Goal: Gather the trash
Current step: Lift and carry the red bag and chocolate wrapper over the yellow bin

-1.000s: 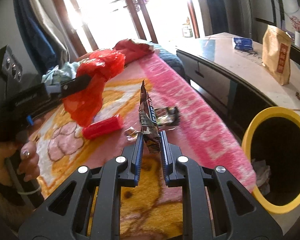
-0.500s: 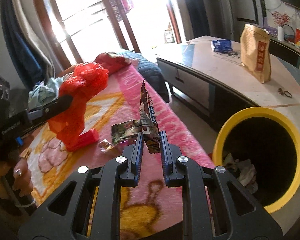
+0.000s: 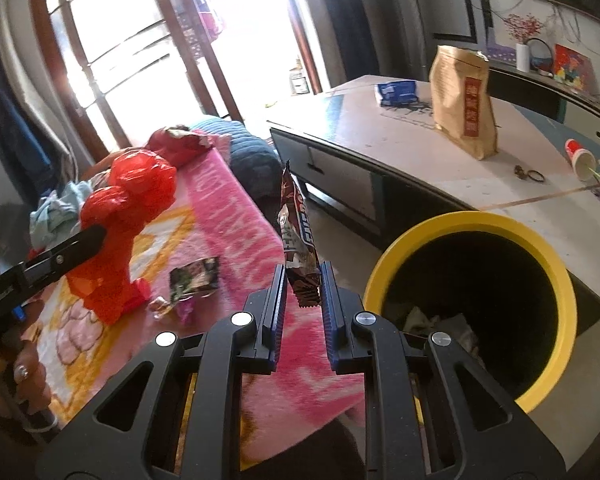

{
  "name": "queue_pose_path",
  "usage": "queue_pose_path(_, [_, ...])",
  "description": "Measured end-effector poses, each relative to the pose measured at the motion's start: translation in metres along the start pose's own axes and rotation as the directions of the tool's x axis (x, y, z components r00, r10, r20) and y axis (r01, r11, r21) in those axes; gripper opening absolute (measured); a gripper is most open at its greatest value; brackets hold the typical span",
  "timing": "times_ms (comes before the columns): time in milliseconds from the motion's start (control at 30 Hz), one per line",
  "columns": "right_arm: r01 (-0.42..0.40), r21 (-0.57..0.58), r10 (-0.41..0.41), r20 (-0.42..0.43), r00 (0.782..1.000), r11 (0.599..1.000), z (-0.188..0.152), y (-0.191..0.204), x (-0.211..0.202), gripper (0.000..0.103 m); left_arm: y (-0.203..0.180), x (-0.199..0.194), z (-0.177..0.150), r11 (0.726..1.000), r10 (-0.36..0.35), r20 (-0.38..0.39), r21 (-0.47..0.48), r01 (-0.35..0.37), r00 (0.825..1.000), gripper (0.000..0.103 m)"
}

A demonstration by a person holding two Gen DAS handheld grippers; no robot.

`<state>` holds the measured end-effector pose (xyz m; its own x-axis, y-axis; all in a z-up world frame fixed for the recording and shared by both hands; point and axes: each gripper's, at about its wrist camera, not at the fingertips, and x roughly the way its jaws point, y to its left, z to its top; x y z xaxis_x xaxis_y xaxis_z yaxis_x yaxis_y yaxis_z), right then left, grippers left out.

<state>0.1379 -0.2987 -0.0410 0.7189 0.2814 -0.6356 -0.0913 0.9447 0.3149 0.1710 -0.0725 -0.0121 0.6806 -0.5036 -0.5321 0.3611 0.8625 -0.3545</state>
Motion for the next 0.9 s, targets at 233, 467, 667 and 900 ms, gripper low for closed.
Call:
queue_pose_path(233, [0.041, 0.031, -0.041, 0.016, 0.999, 0.999, 0.002, -0.019, -0.006, 0.012, -0.013, 0.012, -0.002, 0.999, -0.029, -0.02, 0.026, 0.029, 0.999, 0.019])
queue_pose_path(467, [0.084, 0.073, -0.085, 0.018, 0.996, 0.994, 0.003, -0.04, -0.01, 0.012, -0.031, 0.024, -0.005, 0.997, -0.056, -0.042, 0.058, 0.058, 0.998, 0.019])
queue_pose_path(667, [0.12, 0.109, -0.124, 0.025, 0.992, 0.987, 0.003, -0.06, -0.016, 0.012, -0.045, 0.034, -0.007, 0.992, -0.084, -0.059, 0.088, 0.089, 0.995, 0.019])
queue_pose_path(900, [0.163, 0.157, -0.168, 0.022, 0.986, 0.974, 0.001, -0.084, -0.019, 0.012, -0.065, 0.05, -0.014, 0.985, -0.116, -0.091, 0.118, 0.127, 0.989, 0.019])
